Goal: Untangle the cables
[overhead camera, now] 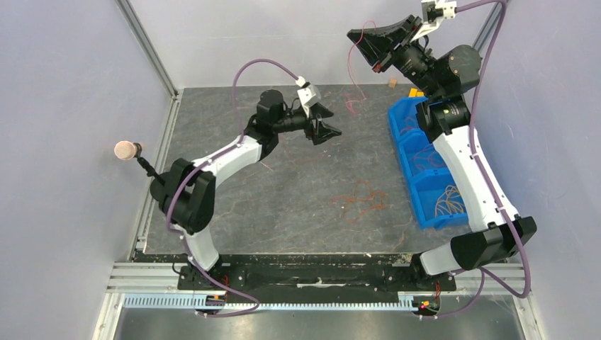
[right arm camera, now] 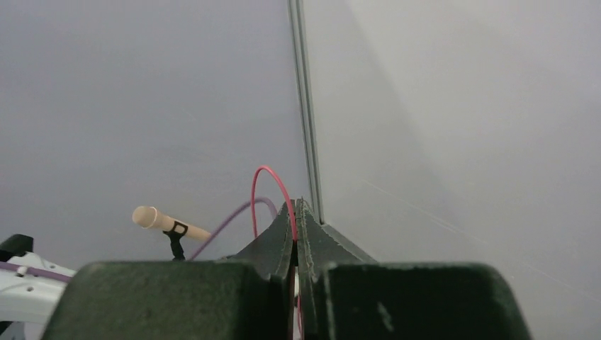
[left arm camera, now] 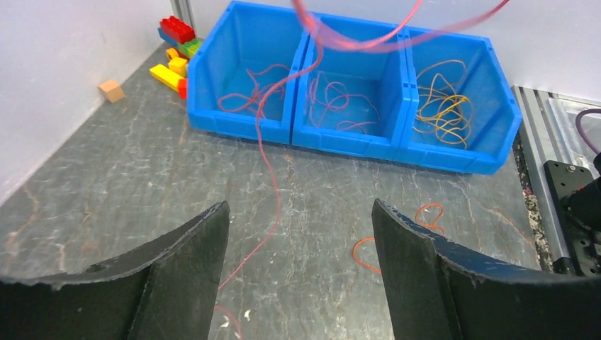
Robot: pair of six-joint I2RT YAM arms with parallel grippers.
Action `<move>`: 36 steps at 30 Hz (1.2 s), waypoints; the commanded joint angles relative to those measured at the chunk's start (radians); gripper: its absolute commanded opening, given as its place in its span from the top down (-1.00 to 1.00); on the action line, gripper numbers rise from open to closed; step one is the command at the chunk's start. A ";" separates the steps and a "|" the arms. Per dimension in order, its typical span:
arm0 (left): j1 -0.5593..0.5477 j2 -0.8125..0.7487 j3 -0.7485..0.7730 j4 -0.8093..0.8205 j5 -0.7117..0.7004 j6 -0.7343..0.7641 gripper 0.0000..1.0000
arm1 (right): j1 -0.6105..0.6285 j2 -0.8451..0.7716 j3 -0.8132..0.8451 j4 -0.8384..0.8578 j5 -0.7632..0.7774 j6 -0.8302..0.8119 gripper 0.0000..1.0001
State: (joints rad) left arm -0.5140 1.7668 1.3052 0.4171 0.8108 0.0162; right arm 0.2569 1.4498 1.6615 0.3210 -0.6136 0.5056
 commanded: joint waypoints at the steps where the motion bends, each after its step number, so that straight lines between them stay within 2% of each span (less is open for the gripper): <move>1: -0.046 0.059 0.057 0.132 -0.051 -0.057 -0.61 | 0.015 -0.014 0.092 0.030 0.031 0.038 1.00; 5: -0.057 0.118 0.068 0.237 -0.091 -0.230 -0.61 | 0.015 -0.007 0.135 0.030 0.055 0.040 1.00; 8: -0.082 0.144 0.078 0.259 -0.120 -0.258 -0.62 | 0.020 0.002 0.158 0.033 0.061 0.049 1.00; 9: -0.088 0.154 0.085 0.249 -0.133 -0.254 -0.49 | 0.021 0.007 0.165 0.036 0.064 0.051 1.00; 12: -0.078 0.162 0.100 0.144 -0.145 -0.274 0.65 | 0.021 0.021 0.217 0.016 0.113 0.031 1.00; 13: -0.063 0.149 0.067 0.128 -0.137 -0.286 0.88 | 0.016 0.024 0.247 -0.007 0.144 0.012 1.00; 14: -0.042 0.123 0.025 0.113 -0.122 -0.296 0.95 | 0.005 0.024 0.266 -0.017 0.188 -0.002 1.00; 16: 0.015 0.052 -0.093 0.039 -0.136 -0.268 0.96 | -0.041 0.019 0.285 -0.017 0.279 -0.040 1.00; 20: 0.128 -0.084 -0.255 -0.228 -0.151 -0.074 0.96 | -0.201 0.037 0.311 -0.013 0.374 -0.057 1.00; 24: 0.198 -0.136 -0.279 -0.490 -0.177 0.107 0.95 | -0.278 0.067 0.312 -0.006 0.338 -0.058 1.00; 30: 0.241 -0.141 -0.265 -0.603 -0.258 0.162 0.96 | -0.296 0.070 0.207 -0.008 0.336 -0.152 1.00; 31: 0.249 -0.139 -0.260 -0.614 -0.249 0.162 0.87 | -0.305 0.072 0.200 -0.012 0.326 -0.167 1.00; 32: 0.252 -0.142 -0.253 -0.631 -0.237 0.169 0.50 | -0.309 0.070 0.187 -0.015 0.327 -0.180 1.00; 34: 0.252 -0.168 -0.247 -0.641 -0.223 0.175 0.04 | -0.321 0.064 0.155 -0.023 0.314 -0.226 1.00; 36: 0.252 -0.216 -0.251 -0.632 -0.194 0.188 -0.11 | -0.329 0.051 0.105 -0.039 0.318 -0.272 1.00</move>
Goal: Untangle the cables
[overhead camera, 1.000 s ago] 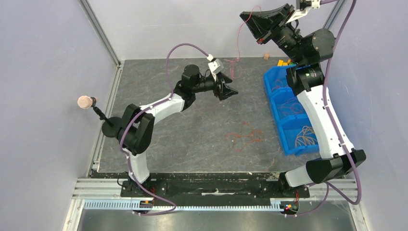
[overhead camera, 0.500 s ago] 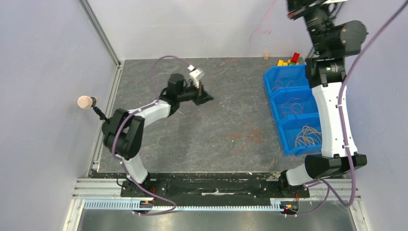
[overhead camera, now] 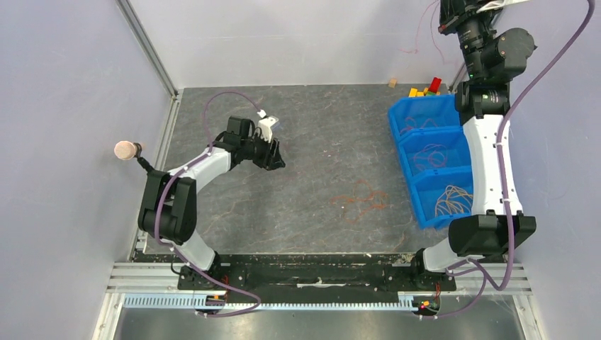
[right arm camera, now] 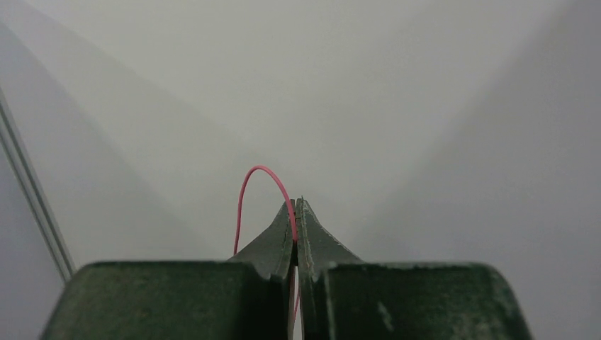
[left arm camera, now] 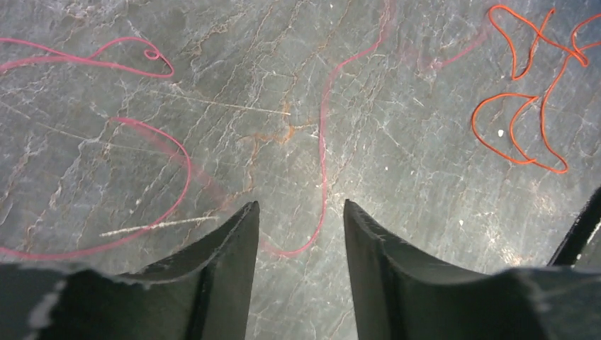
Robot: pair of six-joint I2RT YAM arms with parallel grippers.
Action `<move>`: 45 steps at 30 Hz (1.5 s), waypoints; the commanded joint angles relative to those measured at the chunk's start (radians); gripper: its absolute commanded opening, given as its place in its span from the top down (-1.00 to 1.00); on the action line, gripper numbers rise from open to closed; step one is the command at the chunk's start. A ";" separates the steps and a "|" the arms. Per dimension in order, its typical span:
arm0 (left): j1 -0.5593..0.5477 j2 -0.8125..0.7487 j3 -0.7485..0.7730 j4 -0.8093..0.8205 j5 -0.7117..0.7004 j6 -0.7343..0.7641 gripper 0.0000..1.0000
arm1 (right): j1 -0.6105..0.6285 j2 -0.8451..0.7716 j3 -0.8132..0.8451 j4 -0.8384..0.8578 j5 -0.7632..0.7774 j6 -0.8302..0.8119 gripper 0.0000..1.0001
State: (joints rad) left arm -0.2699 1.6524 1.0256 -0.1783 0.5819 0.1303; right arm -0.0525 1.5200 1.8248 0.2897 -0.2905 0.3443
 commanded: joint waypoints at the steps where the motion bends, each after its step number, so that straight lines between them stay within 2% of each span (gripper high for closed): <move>1: 0.008 -0.127 0.031 -0.038 0.052 0.082 -0.19 | -0.023 -0.025 -0.085 -0.017 -0.014 -0.136 1.00; 7: 0.008 -0.248 0.050 -0.066 0.069 0.118 -0.40 | -0.030 -0.029 -0.190 -0.134 -0.060 -0.247 1.00; 11: 0.008 -0.303 0.049 -0.079 0.067 0.121 -0.45 | -0.035 0.006 -0.247 -0.189 -0.062 -0.319 1.00; 17: 0.008 -0.340 0.058 -0.127 0.066 0.116 -0.51 | -0.058 0.139 -0.246 -0.230 -0.028 -0.455 1.00; 21: 0.008 -0.380 0.035 -0.136 0.042 0.134 -0.51 | -0.107 0.195 -0.214 -0.236 -0.040 -0.447 1.00; 27: 0.008 -0.430 0.000 -0.144 -0.011 0.145 -0.51 | -0.155 0.085 -0.218 -0.317 -0.138 -0.404 1.00; 31: 0.008 -0.443 -0.018 -0.139 -0.014 0.127 -0.51 | -0.160 -0.005 -0.291 -0.343 -0.158 -0.469 1.00; 37: 0.008 -0.433 -0.015 -0.146 -0.008 0.138 -0.52 | -0.196 -0.010 -0.322 -0.407 -0.146 -0.527 1.00; 41: 0.008 -0.424 -0.006 -0.150 0.006 0.143 -0.52 | -0.223 -0.018 -0.421 -0.408 -0.178 -0.586 1.00; 45: 0.008 -0.422 0.004 -0.162 0.003 0.146 -0.52 | -0.252 0.011 -0.470 -0.472 -0.216 -0.718 1.00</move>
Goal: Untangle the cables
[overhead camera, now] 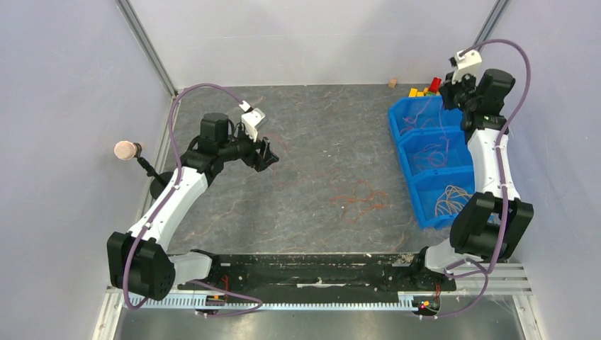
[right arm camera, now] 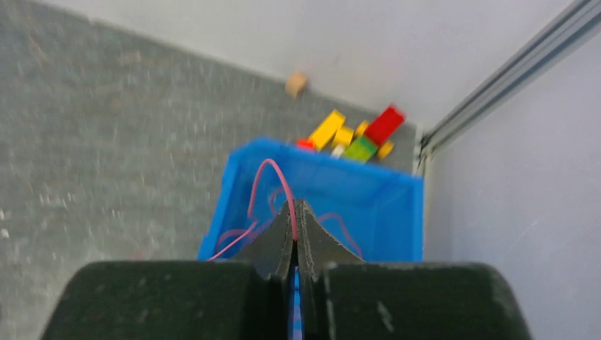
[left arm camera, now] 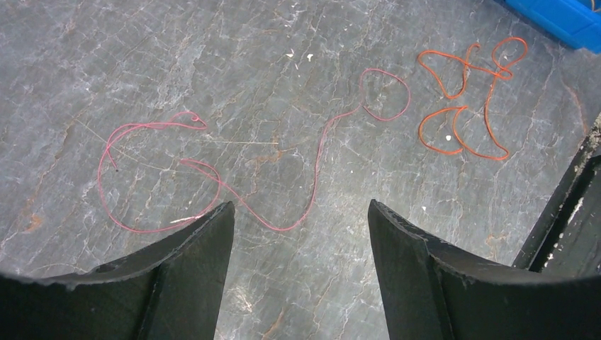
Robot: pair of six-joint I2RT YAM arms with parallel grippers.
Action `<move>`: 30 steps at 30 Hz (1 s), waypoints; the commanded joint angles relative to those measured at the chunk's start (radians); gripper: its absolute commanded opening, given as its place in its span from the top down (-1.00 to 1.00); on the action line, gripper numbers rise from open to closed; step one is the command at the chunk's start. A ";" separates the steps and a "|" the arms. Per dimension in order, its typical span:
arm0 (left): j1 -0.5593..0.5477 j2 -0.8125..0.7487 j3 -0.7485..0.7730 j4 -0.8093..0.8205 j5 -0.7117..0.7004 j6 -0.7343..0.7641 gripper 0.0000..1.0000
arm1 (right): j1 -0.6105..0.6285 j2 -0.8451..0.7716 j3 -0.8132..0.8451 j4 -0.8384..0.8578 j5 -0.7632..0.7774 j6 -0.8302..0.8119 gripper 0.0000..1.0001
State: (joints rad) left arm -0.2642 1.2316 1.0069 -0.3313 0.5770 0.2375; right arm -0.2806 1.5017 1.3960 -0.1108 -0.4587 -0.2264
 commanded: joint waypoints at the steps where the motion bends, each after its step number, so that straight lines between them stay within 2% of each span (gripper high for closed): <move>1: 0.002 -0.003 0.022 -0.012 0.006 0.042 -0.52 | -0.029 0.033 -0.054 -0.085 -0.053 -0.186 1.00; 10: 0.002 -0.004 0.022 -0.048 -0.021 0.058 -0.52 | -0.086 0.090 -0.130 -0.156 0.027 -0.572 1.00; 19: 0.001 -0.016 0.004 -0.055 -0.055 0.070 -0.52 | -0.277 0.102 -0.065 -0.311 -0.145 -0.734 1.00; 24: 0.002 -0.006 0.002 -0.052 -0.054 0.071 -0.52 | -0.294 0.087 -0.069 -0.439 -0.198 -0.878 1.00; 27: 0.002 -0.002 0.005 -0.054 -0.060 0.082 -0.52 | -0.303 0.029 -0.130 -0.469 -0.239 -0.937 1.00; 30: 0.002 -0.002 0.002 -0.057 -0.067 0.089 -0.52 | -0.321 -0.043 -0.176 -0.472 -0.287 -0.918 1.00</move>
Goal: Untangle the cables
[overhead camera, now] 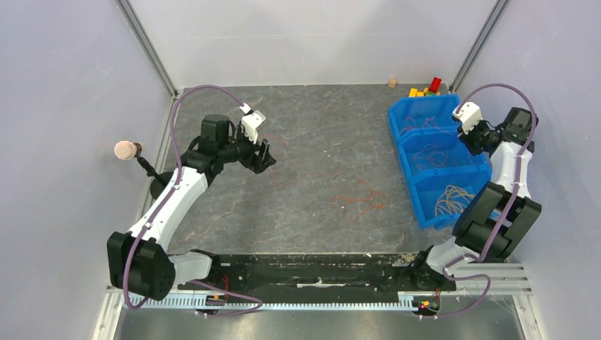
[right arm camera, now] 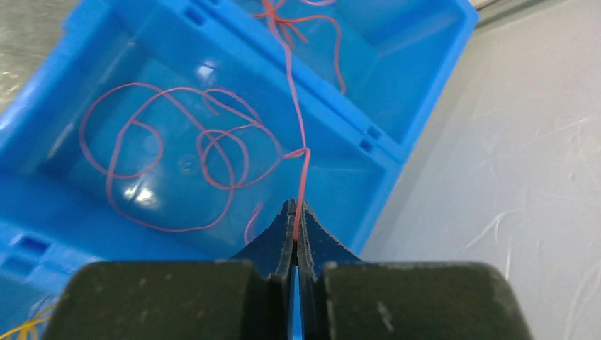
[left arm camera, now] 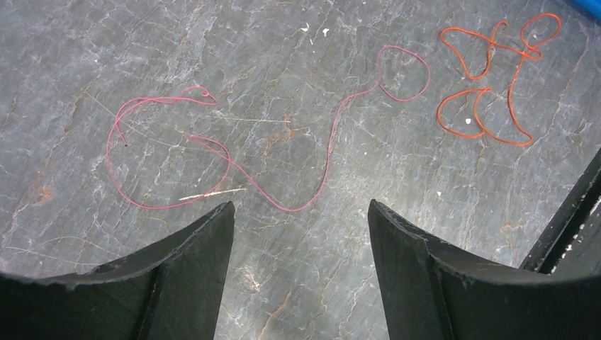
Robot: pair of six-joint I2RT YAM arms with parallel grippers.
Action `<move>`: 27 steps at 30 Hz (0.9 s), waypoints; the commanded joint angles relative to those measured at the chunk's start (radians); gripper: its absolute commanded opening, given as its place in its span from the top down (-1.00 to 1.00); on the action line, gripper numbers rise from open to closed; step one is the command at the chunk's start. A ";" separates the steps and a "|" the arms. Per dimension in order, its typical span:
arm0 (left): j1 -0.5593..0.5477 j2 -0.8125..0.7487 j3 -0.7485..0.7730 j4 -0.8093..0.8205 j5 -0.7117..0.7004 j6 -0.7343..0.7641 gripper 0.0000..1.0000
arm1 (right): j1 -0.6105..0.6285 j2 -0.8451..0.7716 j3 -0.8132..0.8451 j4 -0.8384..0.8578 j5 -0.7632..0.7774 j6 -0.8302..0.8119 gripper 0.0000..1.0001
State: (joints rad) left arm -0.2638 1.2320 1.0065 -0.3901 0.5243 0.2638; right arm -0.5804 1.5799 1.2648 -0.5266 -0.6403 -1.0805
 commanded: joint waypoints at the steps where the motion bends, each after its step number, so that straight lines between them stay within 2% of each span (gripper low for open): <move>1: 0.001 -0.003 0.003 0.000 -0.016 0.062 -0.52 | -0.028 -0.139 -0.051 -0.054 -0.123 -0.052 1.00; 7: 0.001 -0.003 0.000 0.001 -0.009 0.056 -0.52 | -0.063 -0.201 -0.094 -0.055 -0.096 -0.071 1.00; 13: 0.002 0.015 0.010 0.001 -0.010 0.069 -0.52 | -0.116 -0.144 -0.037 -0.091 -0.127 -0.067 1.00; 17: 0.001 0.034 0.021 -0.002 -0.007 0.063 -0.52 | -0.041 -0.098 -0.019 -0.082 -0.056 -0.042 1.00; 24: 0.001 0.050 0.034 -0.027 -0.055 0.064 -0.52 | 0.124 -0.038 -0.039 0.089 0.097 0.109 1.00; 25: 0.001 0.048 0.033 -0.033 -0.058 0.064 -0.52 | 0.146 -0.020 -0.031 0.093 0.130 0.111 0.96; 27: 0.001 0.048 0.030 -0.044 -0.064 0.070 -0.53 | 0.178 0.020 -0.001 0.056 0.192 0.090 0.58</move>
State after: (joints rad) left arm -0.2638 1.2827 1.0069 -0.4221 0.4919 0.2947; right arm -0.4522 1.5391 1.2057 -0.5060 -0.5869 -1.0229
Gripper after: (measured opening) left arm 0.758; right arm 0.073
